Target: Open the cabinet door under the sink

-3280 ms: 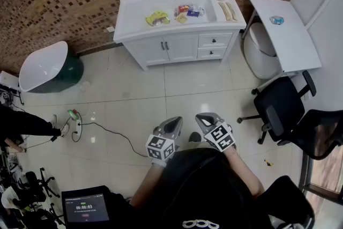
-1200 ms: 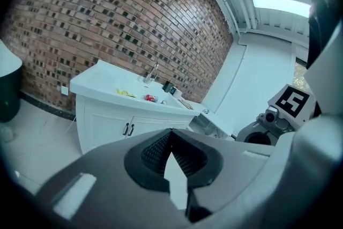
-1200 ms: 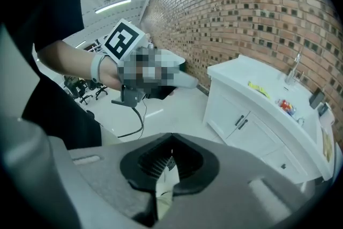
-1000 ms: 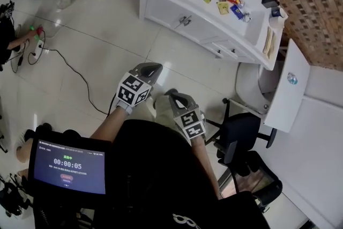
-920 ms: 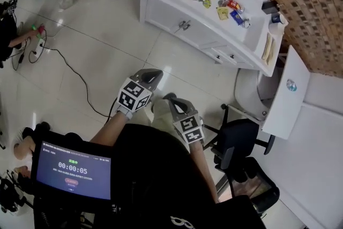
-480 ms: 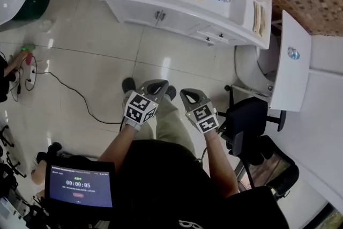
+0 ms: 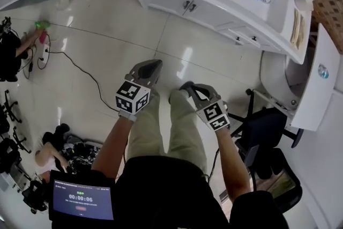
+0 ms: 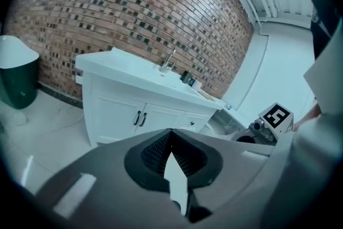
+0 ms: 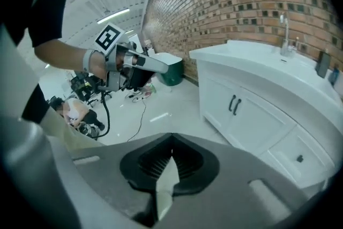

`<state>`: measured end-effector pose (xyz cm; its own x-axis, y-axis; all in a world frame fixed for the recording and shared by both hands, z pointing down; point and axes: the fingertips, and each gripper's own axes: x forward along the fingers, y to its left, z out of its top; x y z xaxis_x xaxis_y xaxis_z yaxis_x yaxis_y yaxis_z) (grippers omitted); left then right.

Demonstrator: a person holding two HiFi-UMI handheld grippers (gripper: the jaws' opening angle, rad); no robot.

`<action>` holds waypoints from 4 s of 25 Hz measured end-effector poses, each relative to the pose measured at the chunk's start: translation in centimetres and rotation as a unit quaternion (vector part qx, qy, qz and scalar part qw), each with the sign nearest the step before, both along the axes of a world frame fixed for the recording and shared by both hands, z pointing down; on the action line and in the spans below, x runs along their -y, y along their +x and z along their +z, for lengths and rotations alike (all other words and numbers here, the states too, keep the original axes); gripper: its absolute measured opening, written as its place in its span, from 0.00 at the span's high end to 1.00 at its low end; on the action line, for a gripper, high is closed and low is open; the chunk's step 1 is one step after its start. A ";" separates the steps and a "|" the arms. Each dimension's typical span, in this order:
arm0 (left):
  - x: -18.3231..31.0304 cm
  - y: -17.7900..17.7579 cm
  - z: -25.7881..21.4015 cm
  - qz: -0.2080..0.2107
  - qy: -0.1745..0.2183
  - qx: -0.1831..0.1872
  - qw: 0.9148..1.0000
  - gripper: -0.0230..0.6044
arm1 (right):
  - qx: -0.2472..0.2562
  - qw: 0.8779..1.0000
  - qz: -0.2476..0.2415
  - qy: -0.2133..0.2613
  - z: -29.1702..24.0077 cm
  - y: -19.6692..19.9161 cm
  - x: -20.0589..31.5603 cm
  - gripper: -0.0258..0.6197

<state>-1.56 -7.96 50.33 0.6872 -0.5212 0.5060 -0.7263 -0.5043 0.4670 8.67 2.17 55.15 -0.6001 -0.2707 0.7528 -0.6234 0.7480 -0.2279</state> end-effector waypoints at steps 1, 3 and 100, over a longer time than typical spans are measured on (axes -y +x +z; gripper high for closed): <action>0.0 -1.2 1.1 -0.009 -0.006 0.007 1.000 0.94 | -0.002 1.000 -0.026 0.004 1.0 -1.1 0.3 0.97; -0.1 -2.9 3.5 -0.025 -0.019 0.018 0.999 0.94 | -0.008 0.997 -0.081 0.017 2.8 -2.8 1.0 0.97; -1.9 10.6 11.5 0.173 -0.030 -0.012 0.984 0.94 | -0.078 0.953 0.292 0.001 26.4 12.9 9.5 0.90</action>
<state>9.06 -6.11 61.85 0.8301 -0.2235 0.5108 -0.5048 -0.6904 0.5182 21.54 -7.34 81.54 -0.2265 -0.5250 0.8204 -0.9600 0.2625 -0.0970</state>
